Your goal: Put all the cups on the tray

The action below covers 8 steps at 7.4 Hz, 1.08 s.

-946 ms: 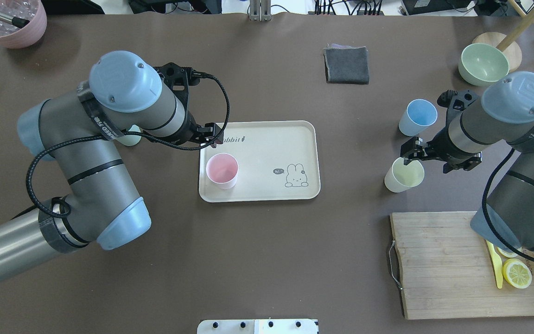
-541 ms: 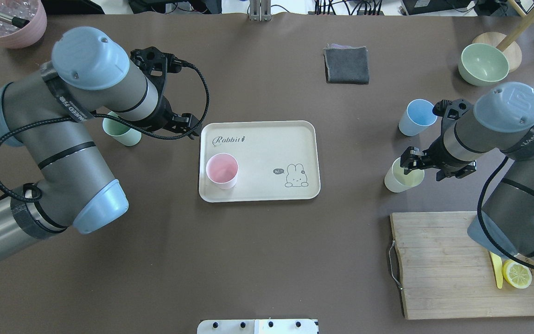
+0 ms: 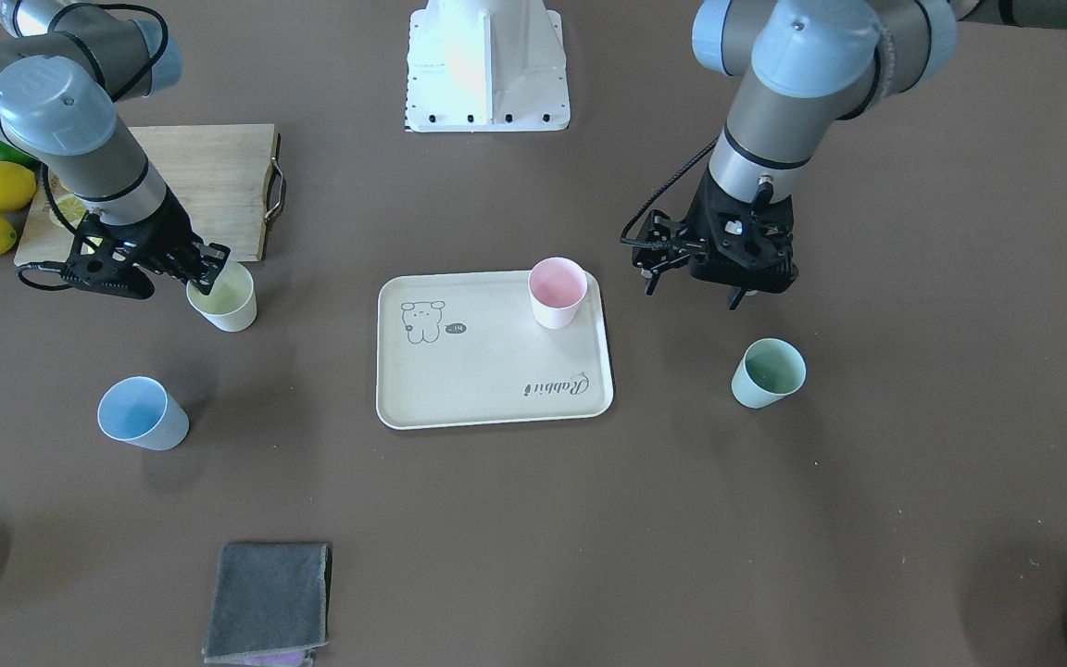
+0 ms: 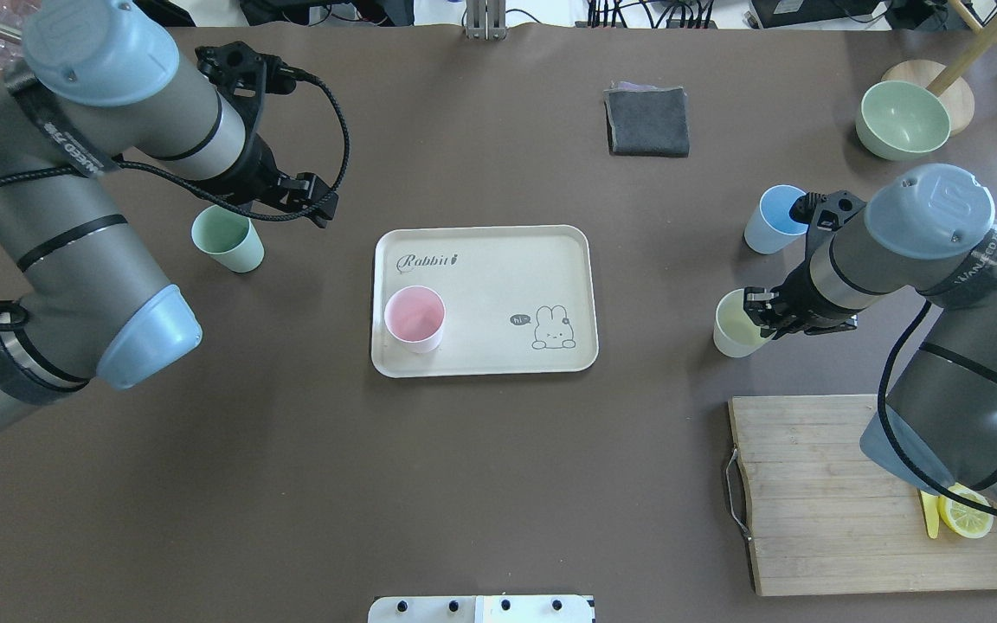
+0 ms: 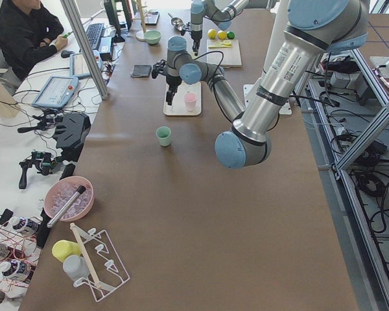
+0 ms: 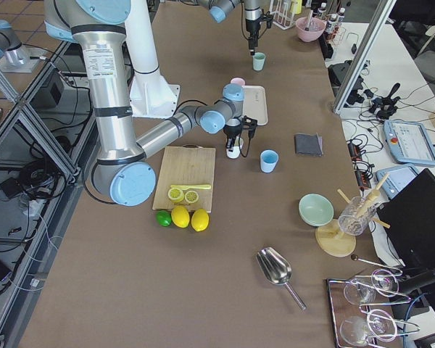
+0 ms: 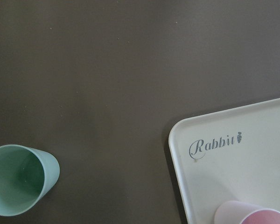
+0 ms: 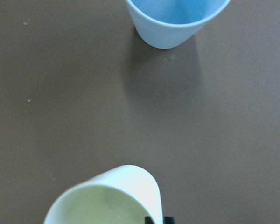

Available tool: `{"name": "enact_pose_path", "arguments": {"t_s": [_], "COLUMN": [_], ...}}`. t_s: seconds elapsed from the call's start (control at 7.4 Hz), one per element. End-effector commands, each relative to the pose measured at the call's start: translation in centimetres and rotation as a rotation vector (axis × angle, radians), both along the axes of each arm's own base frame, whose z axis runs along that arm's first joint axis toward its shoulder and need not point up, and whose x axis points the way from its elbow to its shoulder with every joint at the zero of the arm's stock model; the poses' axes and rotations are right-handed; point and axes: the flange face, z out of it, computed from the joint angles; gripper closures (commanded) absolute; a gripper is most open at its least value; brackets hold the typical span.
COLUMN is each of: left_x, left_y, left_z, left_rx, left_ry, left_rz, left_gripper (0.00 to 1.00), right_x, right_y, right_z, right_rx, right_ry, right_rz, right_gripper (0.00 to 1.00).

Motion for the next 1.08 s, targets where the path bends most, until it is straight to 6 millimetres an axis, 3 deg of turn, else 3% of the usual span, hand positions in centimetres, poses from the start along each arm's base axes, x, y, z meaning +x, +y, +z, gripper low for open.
{"name": "enact_pose_path", "arguments": {"t_s": [0.0,0.14,0.41,0.68,0.95], "left_x": [-3.4,-4.9,-9.1,-9.0,-10.9], "left_y": [-1.9,-2.9,-5.1,-5.8,-7.3], "left_z": [1.7,2.8,7.2,9.1,10.5], "left_rx": [0.040,0.050,0.098,0.081,0.091], "left_ry": [-0.026,-0.038,-0.105,-0.110,-0.132], "left_rz": [0.015,0.028,0.071,0.099,0.103], "left_gripper": [0.02,0.02,0.02,0.02,0.02], "right_x": [-0.2,-0.1,-3.3,-6.7,-10.1], "right_y": [-0.5,-1.5,-4.6,-5.4,-4.8], "right_z": [-3.4,-5.5,-11.7,-14.7,-16.0], "right_rx": [0.029,0.045,0.013,-0.013,-0.033], "right_ry": [-0.045,-0.080,-0.066,-0.075,-0.077], "right_rz": [0.002,0.009,0.014,0.024,0.019], "right_gripper": [1.00,1.00,1.00,1.00,1.00]}}
